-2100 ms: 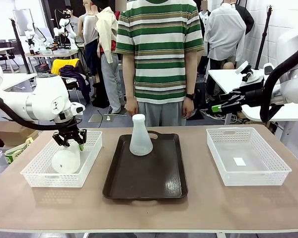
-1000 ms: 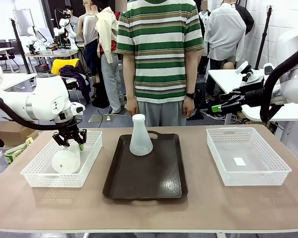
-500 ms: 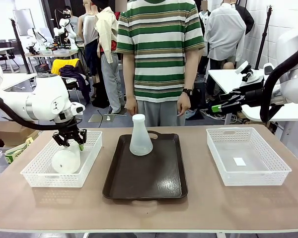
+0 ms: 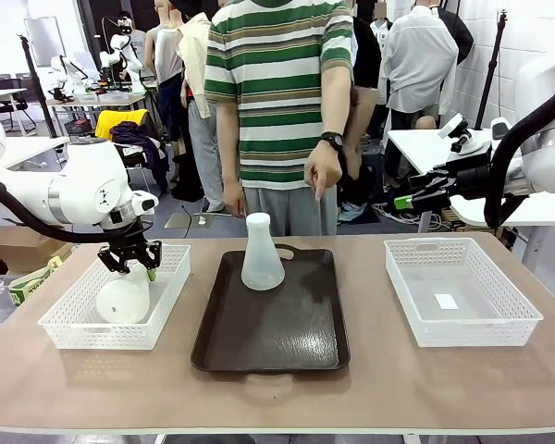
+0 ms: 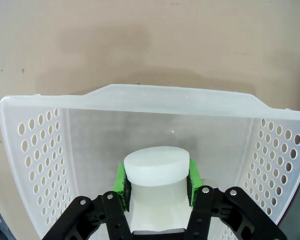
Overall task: Prepare the laboratory tools.
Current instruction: Place the picked Big flask upright in the Handle tray as directed by the person.
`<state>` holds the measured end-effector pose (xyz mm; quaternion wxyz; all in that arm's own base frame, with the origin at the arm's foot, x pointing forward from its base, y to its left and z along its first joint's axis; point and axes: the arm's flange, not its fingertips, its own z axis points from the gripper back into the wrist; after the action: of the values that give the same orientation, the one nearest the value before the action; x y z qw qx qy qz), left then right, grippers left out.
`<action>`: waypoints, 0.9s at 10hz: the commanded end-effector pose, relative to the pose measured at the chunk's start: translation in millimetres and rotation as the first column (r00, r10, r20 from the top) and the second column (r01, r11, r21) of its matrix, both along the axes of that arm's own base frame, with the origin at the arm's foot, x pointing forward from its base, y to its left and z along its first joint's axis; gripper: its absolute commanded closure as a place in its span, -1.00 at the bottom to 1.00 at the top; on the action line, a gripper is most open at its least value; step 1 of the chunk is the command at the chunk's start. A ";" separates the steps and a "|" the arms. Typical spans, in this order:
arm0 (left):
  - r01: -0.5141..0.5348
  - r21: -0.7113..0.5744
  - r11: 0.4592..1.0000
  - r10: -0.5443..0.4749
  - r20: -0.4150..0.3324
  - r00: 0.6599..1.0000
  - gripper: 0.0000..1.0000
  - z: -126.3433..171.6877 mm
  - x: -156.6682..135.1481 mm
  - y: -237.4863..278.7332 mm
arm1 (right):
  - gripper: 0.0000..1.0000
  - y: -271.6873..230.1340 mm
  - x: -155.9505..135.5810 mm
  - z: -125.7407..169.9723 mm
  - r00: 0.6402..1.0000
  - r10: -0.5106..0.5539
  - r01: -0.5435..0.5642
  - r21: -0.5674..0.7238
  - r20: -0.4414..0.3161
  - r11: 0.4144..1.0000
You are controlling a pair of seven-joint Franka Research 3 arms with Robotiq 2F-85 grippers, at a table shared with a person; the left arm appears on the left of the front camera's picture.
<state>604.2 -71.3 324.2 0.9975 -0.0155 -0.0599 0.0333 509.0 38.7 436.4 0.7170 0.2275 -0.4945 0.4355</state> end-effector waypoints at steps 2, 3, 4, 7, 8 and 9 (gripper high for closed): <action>0.000 0.001 1.000 0.000 0.001 1.000 1.00 -0.4 0.1 0.1 | -1.00 0.2 -0.8 1.4 1.000 -0.002 0.002 -0.005 -0.015 1.000; 0.000 0.001 1.000 0.000 0.001 1.000 1.00 -0.4 0.1 0.1 | -1.00 0.2 -0.8 1.4 1.000 -0.002 0.002 -0.005 -0.015 1.000; 0.000 0.001 1.000 0.000 0.001 1.000 1.00 -0.4 0.1 0.1 | -1.00 0.2 -0.8 1.4 1.000 -0.002 0.002 -0.005 -0.015 1.000; 0.000 0.001 1.000 0.000 0.001 1.000 1.00 -0.4 0.1 0.1 | -1.00 0.2 -0.8 1.4 1.000 -0.002 0.002 -0.005 -0.015 1.000; 0.000 0.001 1.000 0.000 0.001 1.000 1.00 -0.4 0.1 0.1 | -1.00 0.2 -0.8 1.4 1.000 -0.002 0.002 -0.005 -0.015 1.000; 0.000 0.001 1.000 0.000 0.001 1.000 1.00 -0.4 0.1 0.1 | -1.00 0.2 -0.8 1.4 1.000 -0.002 0.002 -0.005 -0.015 1.000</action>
<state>604.2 -71.4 324.2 0.9975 -0.0155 -0.0598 0.0333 509.0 38.7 436.4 0.7170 0.2275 -0.4945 0.4355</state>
